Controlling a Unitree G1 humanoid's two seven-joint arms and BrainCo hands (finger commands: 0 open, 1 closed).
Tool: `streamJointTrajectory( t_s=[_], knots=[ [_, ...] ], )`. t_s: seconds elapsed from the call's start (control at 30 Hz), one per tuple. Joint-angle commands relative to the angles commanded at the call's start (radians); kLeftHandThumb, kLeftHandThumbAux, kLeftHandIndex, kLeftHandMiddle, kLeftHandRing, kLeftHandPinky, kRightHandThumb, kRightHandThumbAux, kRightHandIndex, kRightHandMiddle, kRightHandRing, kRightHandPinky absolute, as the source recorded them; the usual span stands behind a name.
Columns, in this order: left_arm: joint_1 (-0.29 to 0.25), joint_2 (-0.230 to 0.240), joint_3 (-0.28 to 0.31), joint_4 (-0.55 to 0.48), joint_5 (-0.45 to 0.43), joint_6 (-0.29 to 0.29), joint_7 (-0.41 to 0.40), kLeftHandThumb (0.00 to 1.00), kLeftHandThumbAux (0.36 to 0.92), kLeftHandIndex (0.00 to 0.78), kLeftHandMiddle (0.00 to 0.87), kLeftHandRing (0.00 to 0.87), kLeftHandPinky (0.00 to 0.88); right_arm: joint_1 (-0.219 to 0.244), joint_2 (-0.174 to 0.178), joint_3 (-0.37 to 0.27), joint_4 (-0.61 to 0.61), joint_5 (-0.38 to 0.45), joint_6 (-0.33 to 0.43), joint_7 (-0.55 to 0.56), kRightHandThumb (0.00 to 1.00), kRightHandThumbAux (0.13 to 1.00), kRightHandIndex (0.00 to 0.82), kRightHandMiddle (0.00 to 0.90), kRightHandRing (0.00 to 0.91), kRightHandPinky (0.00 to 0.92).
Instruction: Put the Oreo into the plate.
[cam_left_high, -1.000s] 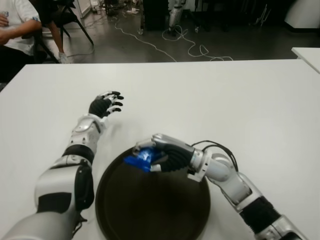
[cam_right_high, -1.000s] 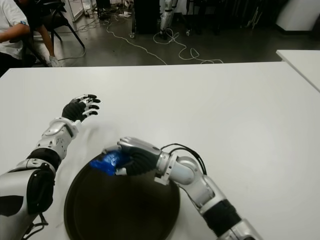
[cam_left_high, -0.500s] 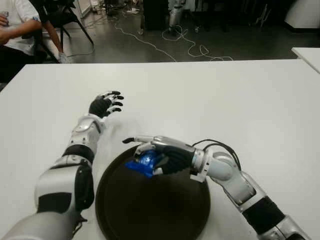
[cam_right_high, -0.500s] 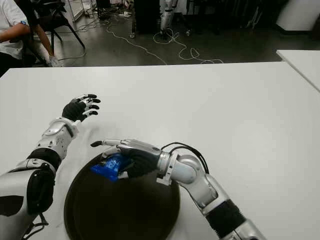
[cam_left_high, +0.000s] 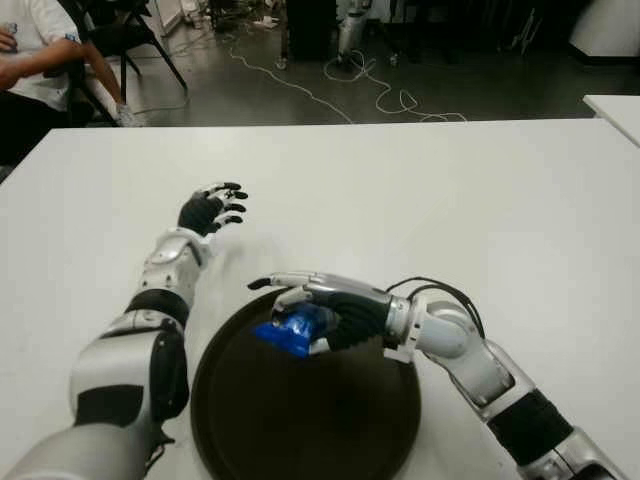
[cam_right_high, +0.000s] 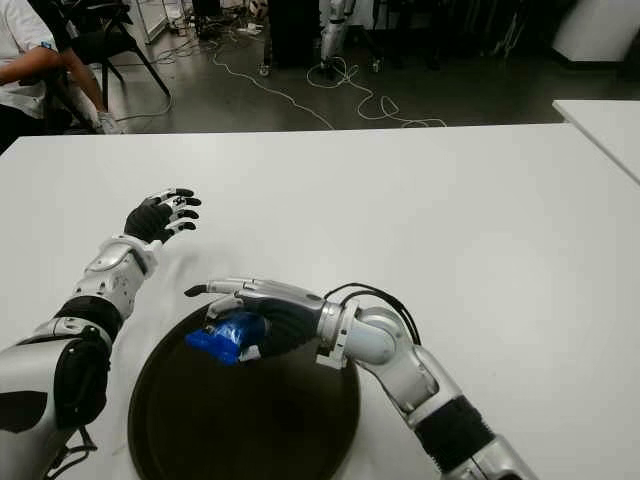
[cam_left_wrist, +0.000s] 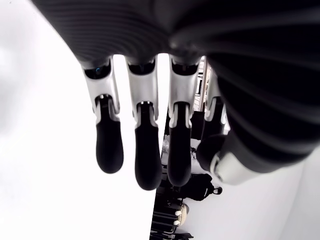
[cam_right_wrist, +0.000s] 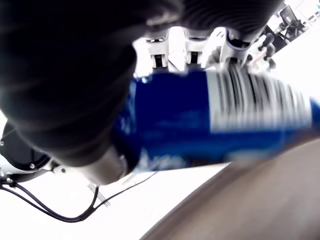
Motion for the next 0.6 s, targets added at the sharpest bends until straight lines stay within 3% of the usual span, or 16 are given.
streamJointTrajectory(
  t_s=[0.6],
  knots=[
    [-0.002,0.002,-0.004,0.000,0.004,0.000,0.002,0.830,0.677,0.428,0.462,0.516,0.541,-0.009,-0.001,-0.001,0.015,0.001,-0.012,0.006,0.000,0.665,0.000,0.000,0.000,0.000]
  ],
)
